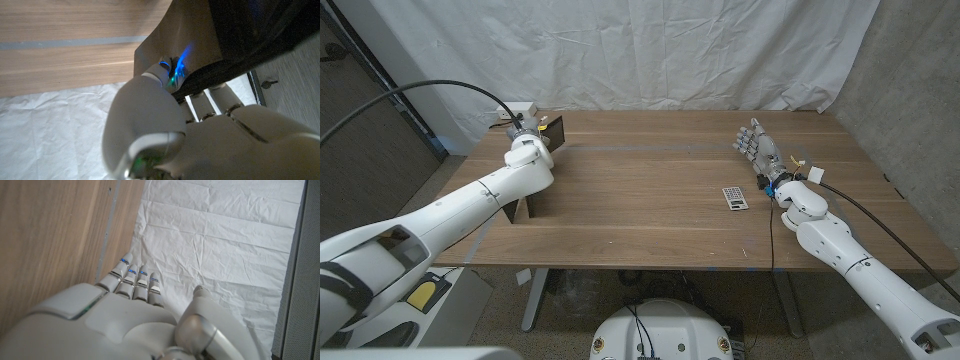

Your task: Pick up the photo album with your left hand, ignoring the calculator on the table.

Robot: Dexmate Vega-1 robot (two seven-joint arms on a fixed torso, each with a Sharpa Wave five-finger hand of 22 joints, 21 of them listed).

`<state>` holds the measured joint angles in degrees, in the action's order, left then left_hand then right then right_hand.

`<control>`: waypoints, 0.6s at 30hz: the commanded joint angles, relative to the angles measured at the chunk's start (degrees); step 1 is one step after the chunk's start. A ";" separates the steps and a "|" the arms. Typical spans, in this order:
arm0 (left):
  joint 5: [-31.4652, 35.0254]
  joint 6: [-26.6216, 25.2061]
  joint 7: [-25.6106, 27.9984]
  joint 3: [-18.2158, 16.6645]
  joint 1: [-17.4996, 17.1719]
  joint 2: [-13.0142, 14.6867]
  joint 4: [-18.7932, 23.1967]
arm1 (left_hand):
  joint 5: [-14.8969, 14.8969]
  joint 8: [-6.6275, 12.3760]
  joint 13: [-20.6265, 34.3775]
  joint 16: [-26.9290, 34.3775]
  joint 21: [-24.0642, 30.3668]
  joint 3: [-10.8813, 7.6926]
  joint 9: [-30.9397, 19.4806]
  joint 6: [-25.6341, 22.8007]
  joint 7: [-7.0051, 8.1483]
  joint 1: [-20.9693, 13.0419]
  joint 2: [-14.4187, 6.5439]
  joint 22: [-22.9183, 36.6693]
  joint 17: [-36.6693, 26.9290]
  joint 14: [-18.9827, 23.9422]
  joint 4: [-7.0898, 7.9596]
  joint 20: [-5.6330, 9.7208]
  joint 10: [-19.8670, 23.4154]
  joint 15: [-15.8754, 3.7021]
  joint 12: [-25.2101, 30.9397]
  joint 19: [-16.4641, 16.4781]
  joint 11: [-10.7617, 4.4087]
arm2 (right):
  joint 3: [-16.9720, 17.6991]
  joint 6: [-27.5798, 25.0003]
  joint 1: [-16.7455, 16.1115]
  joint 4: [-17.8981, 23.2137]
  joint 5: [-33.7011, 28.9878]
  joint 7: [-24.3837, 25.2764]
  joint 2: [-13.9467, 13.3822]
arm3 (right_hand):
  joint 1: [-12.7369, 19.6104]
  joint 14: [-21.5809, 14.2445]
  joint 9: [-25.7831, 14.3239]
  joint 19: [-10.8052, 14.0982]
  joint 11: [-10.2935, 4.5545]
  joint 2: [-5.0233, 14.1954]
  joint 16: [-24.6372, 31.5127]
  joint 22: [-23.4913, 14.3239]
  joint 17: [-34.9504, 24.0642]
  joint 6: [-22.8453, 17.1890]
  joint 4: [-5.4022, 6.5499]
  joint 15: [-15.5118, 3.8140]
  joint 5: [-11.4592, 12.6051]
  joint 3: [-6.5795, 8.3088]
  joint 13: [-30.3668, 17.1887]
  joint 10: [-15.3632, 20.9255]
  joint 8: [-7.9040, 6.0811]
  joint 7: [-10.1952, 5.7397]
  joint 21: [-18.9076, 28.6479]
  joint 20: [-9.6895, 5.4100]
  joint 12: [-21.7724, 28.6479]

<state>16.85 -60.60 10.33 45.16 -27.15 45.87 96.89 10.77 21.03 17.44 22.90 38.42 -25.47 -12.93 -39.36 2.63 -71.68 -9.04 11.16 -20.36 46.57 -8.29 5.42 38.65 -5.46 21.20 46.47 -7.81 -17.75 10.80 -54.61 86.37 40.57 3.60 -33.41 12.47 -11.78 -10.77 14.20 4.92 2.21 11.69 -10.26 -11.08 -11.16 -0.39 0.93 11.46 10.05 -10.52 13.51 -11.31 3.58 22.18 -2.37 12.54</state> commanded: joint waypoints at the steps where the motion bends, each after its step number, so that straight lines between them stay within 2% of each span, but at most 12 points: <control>1: -1.62 0.63 0.82 -1.19 -1.18 1.92 2.92 | 0.08 0.62 0.21 0.25 0.55 -0.72 -0.27 -0.84 0.06 0.15 -0.06 0.10 -0.36 0.87 0.51 1.43 0.52 -3.90 0.16 0.78 -0.04 | -0.03 0.22 -0.74 1.52 -0.54 0.90 -0.13 | -0.15 -0.64 -0.23 0.28 -0.10 0.38 -0.01 -0.16 -0.06 -0.48 -0.28 -0.02 -0.05 -0.08 -0.26 0.52 -0.09 0.22 -0.14 -0.96 0.05; 3: -0.76 -0.79 1.48 -0.58 -0.88 1.52 2.94 | 0.08 0.65 0.28 0.24 0.70 -0.80 -0.29 -0.97 -0.01 0.16 -0.04 0.08 -0.43 0.99 0.51 1.55 0.69 -3.94 0.18 0.87 -0.06 | -0.03 0.30 -0.86 1.66 -0.57 1.00 -0.09 | -0.15 -0.66 -0.23 0.28 -0.13 0.38 -0.02 -0.16 -0.06 -0.46 -0.29 -0.01 -0.05 -0.09 -0.26 0.51 -0.08 0.22 -0.17 -0.96 0.04; 8: -0.67 -0.30 0.25 0.24 -0.24 2.36 3.36 | 0.07 0.64 0.40 0.21 0.91 -0.93 -0.31 -1.04 -0.03 0.24 0.00 0.04 -0.53 1.22 0.57 1.57 0.95 -3.94 0.22 0.87 -0.04 | 0.18 0.70 -1.35 2.05 -0.49 1.35 0.07 | -0.14 -0.63 -0.23 0.33 0.02 0.42 -0.04 -0.17 -0.06 -0.49 -0.30 -0.05 -0.05 -0.08 -0.26 0.56 -0.09 0.27 -0.23 -0.95 0.04; 13: -1.46 -0.13 0.55 -1.41 -0.74 2.77 4.79 | 0.06 0.66 0.53 0.20 1.14 -1.08 -0.31 -1.23 -0.05 0.32 0.00 0.00 -0.67 1.45 0.63 1.62 1.16 -3.98 0.23 0.88 -0.10 | 0.49 0.64 -2.19 3.37 -0.75 2.09 -0.39 | -0.14 -0.70 -0.23 0.35 0.21 0.42 -0.04 -0.17 -0.06 -0.49 -0.32 -0.03 -0.06 -0.09 -0.26 0.61 -0.09 0.26 -0.29 -0.94 0.05; 15: -0.42 -1.20 0.57 -0.37 -0.15 2.87 5.01 | 0.05 0.73 0.60 0.20 1.28 -1.11 -0.32 -1.49 -0.08 0.45 0.01 -0.01 -0.74 1.60 0.73 1.62 1.21 -3.99 0.21 0.95 -0.08 | 0.55 0.71 -2.34 3.60 -0.69 2.09 -0.40 | -0.15 -0.68 -0.23 0.39 0.00 0.42 -0.05 -0.18 -0.06 -0.50 -0.34 -0.03 -0.06 -0.10 -0.27 0.59 -0.10 0.26 -0.33 -0.94 0.04; 18: -1.06 -0.48 0.41 -1.16 -0.68 3.40 5.88 | 0.02 0.82 0.71 0.22 1.47 -1.14 -0.33 -1.81 -0.08 0.75 0.04 -0.03 -0.84 1.91 0.94 1.55 1.57 -4.00 0.28 0.92 0.02 | 0.57 0.58 -2.43 3.98 -0.76 2.21 -0.54 | -0.15 -0.68 -0.23 0.41 0.02 0.43 -0.06 -0.18 -0.06 -0.50 -0.35 -0.03 -0.06 -0.11 -0.27 0.64 -0.10 0.27 -0.37 -0.96 0.05</control>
<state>15.89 -60.78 11.02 44.65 -27.71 47.97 100.33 10.42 21.52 17.97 22.84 39.31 -25.47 -13.11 -40.48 2.56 -71.63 -8.73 11.04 -20.88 47.86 -8.29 5.74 39.49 -5.85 21.19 46.78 -7.77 -17.68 11.33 -55.94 88.45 40.06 5.06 -33.49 12.47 -11.77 -10.77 14.19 5.12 2.21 11.69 -10.26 -11.06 -11.16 -0.63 0.93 11.46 9.81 -10.51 13.72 -11.31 3.58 22.18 -2.36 12.54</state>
